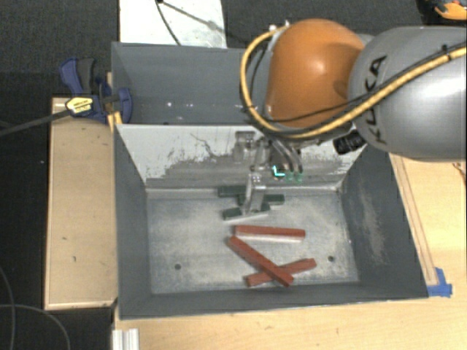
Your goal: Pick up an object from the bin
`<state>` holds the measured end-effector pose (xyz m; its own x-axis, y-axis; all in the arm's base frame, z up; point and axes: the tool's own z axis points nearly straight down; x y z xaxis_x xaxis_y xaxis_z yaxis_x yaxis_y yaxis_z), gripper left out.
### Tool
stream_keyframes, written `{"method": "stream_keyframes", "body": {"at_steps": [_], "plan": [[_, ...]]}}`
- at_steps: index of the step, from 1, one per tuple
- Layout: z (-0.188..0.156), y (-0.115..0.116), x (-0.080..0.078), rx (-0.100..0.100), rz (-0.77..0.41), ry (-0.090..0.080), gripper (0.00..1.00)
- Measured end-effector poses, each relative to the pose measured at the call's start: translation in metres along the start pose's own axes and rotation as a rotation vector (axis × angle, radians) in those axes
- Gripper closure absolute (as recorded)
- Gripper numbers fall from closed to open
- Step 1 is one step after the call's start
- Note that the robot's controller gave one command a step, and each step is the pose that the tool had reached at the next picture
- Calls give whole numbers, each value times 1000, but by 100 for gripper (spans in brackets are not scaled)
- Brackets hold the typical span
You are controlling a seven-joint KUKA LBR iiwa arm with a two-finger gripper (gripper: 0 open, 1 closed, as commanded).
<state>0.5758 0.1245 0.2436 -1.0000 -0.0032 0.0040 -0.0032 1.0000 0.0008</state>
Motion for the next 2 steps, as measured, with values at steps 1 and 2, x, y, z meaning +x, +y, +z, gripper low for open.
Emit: {"method": "stream_keyframes", "body": {"at_steps": [1,2], "plan": [[-4,-1,-2,-1,3,-8,0],[45,-3,21,0,-82,-10,0]]}}
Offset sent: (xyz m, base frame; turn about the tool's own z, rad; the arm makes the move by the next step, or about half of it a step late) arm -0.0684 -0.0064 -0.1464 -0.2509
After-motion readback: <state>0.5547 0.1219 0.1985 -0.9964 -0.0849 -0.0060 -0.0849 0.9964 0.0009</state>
